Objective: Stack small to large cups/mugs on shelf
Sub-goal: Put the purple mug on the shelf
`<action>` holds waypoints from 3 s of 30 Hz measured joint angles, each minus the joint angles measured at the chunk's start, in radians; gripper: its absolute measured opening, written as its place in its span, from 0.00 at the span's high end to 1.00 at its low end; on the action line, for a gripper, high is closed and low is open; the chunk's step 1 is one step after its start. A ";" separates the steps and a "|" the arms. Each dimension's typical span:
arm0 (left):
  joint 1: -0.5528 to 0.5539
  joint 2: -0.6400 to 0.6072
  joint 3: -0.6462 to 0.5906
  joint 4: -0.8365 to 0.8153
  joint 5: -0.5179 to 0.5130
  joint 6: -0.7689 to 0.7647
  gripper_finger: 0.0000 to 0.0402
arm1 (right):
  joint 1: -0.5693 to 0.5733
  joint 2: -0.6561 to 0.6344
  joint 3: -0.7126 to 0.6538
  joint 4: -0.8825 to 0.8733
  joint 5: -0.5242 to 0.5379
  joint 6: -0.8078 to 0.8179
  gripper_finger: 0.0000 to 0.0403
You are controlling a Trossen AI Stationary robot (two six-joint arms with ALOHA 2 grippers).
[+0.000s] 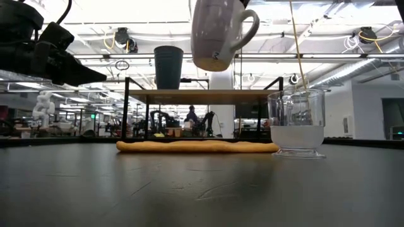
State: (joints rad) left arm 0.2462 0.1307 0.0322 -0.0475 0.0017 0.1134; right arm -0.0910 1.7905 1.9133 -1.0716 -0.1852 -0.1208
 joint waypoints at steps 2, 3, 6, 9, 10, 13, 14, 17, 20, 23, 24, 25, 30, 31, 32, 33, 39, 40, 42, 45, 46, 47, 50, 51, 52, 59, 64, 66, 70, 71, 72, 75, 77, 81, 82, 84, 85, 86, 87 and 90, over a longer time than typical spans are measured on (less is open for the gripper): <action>0.000 0.000 0.000 0.000 0.000 0.000 0.96 | -0.012 -0.003 0.000 -0.002 0.000 -0.014 0.98; 0.000 0.000 0.000 0.000 0.000 0.000 0.96 | -0.016 -0.006 0.000 0.000 0.000 -0.023 0.98; 0.000 0.000 0.000 0.000 0.000 0.000 0.96 | -0.033 -0.016 0.000 0.039 -0.002 -0.042 0.98; 0.000 0.000 0.000 0.000 -0.001 0.001 0.96 | -0.048 -0.024 0.000 0.094 -0.060 -0.048 0.98; 0.000 0.000 0.000 0.000 -0.001 0.001 0.96 | -0.051 -0.027 0.000 0.108 -0.080 -0.048 0.98; 0.000 0.000 0.000 0.000 -0.001 0.003 0.96 | -0.052 -0.042 0.000 0.118 -0.107 -0.049 0.98; 0.000 0.000 0.000 0.000 -0.001 0.006 0.96 | -0.049 -0.048 0.000 0.104 -0.106 -0.050 0.98; 0.000 0.000 0.000 0.000 -0.001 0.009 0.96 | -0.041 -0.072 0.000 0.062 -0.102 -0.049 0.98; 0.000 0.000 0.000 0.000 -0.001 0.012 0.96 | -0.032 -0.108 0.000 0.044 -0.092 -0.033 0.98; 0.000 0.000 0.000 0.000 -0.001 0.012 0.96 | -0.022 -0.146 -0.001 0.030 -0.046 -0.018 0.98; 0.000 0.000 0.000 0.000 -0.001 0.011 0.96 | -0.020 -0.161 -0.008 0.033 -0.042 -0.011 0.98; 0.000 0.000 0.000 0.000 -0.001 0.010 0.96 | -0.018 -0.178 -0.019 0.036 -0.031 -0.003 0.98; 0.000 0.000 0.000 0.000 -0.001 0.009 0.96 | -0.021 -0.306 -0.133 0.047 0.032 0.021 0.98; 0.000 0.000 0.000 0.000 -0.001 0.009 0.96 | -0.025 -0.334 -0.167 0.062 0.032 0.029 0.98; 0.000 0.000 0.000 0.000 -0.001 0.009 0.96 | -0.026 -0.362 -0.202 0.085 0.030 0.039 0.98; 0.000 0.000 0.000 0.000 -0.001 0.009 0.96 | -0.026 -0.390 -0.239 0.109 0.033 0.050 0.98; 0.000 0.000 0.000 0.000 -0.001 0.009 0.96 | -0.026 -0.539 -0.466 0.198 0.031 0.111 0.98; 0.000 0.000 0.000 0.000 -0.001 0.009 0.96 | -0.025 -0.556 -0.498 0.215 0.031 0.118 0.98; 0.000 0.000 0.000 0.000 -0.001 0.009 0.96 | -0.025 -0.589 -0.552 0.227 0.032 0.134 0.98; 0.000 0.000 0.000 0.000 -0.001 0.005 0.96 | -0.025 -0.638 -0.618 0.247 0.034 0.140 0.98; 0.000 0.000 0.000 0.000 -0.001 0.005 0.96 | -0.025 -0.655 -0.638 0.260 0.034 0.140 0.98; 0.000 0.000 0.000 0.000 -0.001 0.004 0.96 | -0.025 -0.675 -0.660 0.275 0.034 0.140 0.98; 0.000 0.000 0.000 0.000 -0.001 -0.003 0.96 | -0.025 -0.744 -0.737 0.349 0.034 0.164 0.98; 0.000 0.000 0.000 0.000 -0.001 -0.003 0.96 | -0.025 -0.767 -0.761 0.367 0.035 0.174 0.98; 0.000 0.000 0.000 0.000 -0.001 -0.003 0.96 | -0.025 -0.789 -0.786 0.376 0.035 0.179 0.98; 0.000 0.000 0.000 0.000 -0.002 0.007 0.96 | -0.025 -0.907 -0.915 0.396 0.124 0.200 0.98; 0.000 0.000 0.000 0.000 -0.002 0.006 0.96 | -0.024 -0.948 -0.981 0.387 0.189 0.207 0.98; 0.000 0.000 0.000 0.000 -0.002 0.006 0.96 | -0.025 -0.960 -1.002 0.383 0.212 0.207 0.98; 0.000 0.000 0.000 0.000 -0.002 0.006 0.96 | -0.025 -0.982 -1.049 0.375 0.214 0.207 0.98; 0.000 0.000 0.000 0.000 -0.002 0.006 0.96 | -0.025 -0.989 -1.057 0.377 0.213 0.207 0.98; 0.000 0.000 0.000 0.000 -0.002 0.006 0.96 | -0.025 -0.998 -1.065 0.381 0.211 0.208 0.98; 0.000 0.000 0.000 0.000 -0.002 0.006 0.96 | -0.025 -1.025 -1.098 0.398 0.211 0.209 0.98; 0.000 0.000 0.000 0.000 -0.002 0.006 0.96 | -0.025 -1.045 -1.121 0.407 0.211 0.208 0.98; 0.000 0.000 0.000 0.000 -0.002 0.005 0.96 | -0.025 -1.099 -1.166 0.446 0.210 0.207 0.98; 0.000 0.000 0.000 0.000 -0.002 0.004 0.96 | -0.025 -1.117 -1.185 0.472 0.210 0.207 0.98; 0.000 0.000 0.000 0.000 -0.002 0.003 0.96 | -0.025 -1.155 -1.225 0.543 0.207 0.208 0.98; 0.000 0.000 0.000 0.000 -0.002 0.001 0.96 | -0.025 -1.172 -1.243 0.575 0.206 0.208 0.98; 0.000 0.000 0.000 0.000 -0.002 0.001 0.96 | -0.025 -1.189 -1.262 0.606 0.206 0.210 0.98; 0.000 0.000 0.000 0.000 -0.002 0.001 0.96 | -0.025 -1.204 -1.279 0.630 0.205 0.212 0.98; 0.000 0.000 0.000 0.000 -0.002 0.001 0.96 | -0.026 -1.231 -1.318 0.684 0.183 0.214 0.98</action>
State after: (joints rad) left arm 0.2461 0.1308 0.0322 -0.0475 -0.0006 0.1146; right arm -0.1165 0.5594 0.5953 -0.3875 -0.0023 0.0933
